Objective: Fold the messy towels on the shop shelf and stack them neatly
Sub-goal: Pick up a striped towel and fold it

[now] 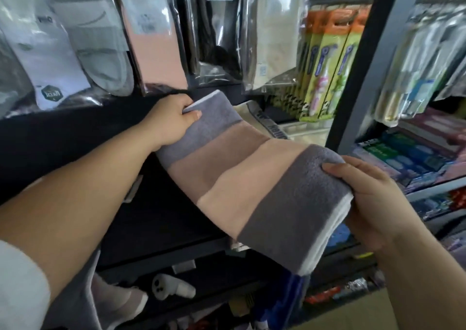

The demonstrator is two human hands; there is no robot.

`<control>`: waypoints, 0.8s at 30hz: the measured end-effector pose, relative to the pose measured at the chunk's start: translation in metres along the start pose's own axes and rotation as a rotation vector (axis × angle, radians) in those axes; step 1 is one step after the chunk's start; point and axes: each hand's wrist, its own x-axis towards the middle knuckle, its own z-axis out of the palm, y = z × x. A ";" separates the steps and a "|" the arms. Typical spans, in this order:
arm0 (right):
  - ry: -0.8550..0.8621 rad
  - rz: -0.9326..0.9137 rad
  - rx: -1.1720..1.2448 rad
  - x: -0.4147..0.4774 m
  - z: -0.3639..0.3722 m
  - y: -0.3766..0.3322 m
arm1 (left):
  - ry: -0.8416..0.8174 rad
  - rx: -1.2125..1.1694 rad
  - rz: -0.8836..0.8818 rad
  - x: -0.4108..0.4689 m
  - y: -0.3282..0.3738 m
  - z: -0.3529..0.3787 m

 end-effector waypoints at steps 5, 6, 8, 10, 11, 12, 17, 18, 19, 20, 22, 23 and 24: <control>0.108 -0.056 0.129 0.017 -0.016 0.001 | -0.002 -0.069 0.011 0.029 0.021 0.016; 0.124 -0.056 0.147 0.020 -0.017 0.003 | -0.003 -0.062 0.006 0.035 0.021 0.020; 0.148 -0.052 0.136 0.025 -0.015 0.011 | -0.012 -0.027 -0.003 0.046 0.017 0.029; 0.203 -0.044 0.060 0.029 -0.012 0.023 | -0.046 -0.003 -0.017 0.054 0.009 0.041; 0.227 -0.039 0.014 0.031 -0.011 0.030 | -0.063 -0.002 -0.024 0.056 0.004 0.047; 0.246 -0.035 -0.034 0.033 -0.010 0.037 | -0.079 -0.009 -0.037 0.058 -0.002 0.053; 0.263 -0.044 -0.242 0.036 -0.012 0.049 | -0.193 -0.045 -0.125 0.058 -0.028 0.064; 0.257 -0.044 -0.268 0.036 -0.013 0.049 | -0.209 -0.080 -0.165 0.055 -0.033 0.060; 0.257 -0.043 -0.287 0.035 -0.014 0.047 | -0.225 -0.156 -0.219 0.051 -0.038 0.055; 0.260 -0.043 -0.294 0.034 -0.014 0.046 | -0.250 -0.267 -0.286 0.045 -0.042 0.051; 0.272 -0.023 -0.282 0.032 -0.013 0.046 | -0.319 -0.498 -0.448 0.032 -0.052 0.044; 0.279 -0.011 -0.269 0.031 -0.013 0.048 | -0.343 -0.608 -0.521 0.026 -0.054 0.043; 0.278 -0.008 -0.251 0.031 -0.013 0.050 | -0.352 -0.708 -0.568 0.020 -0.056 0.043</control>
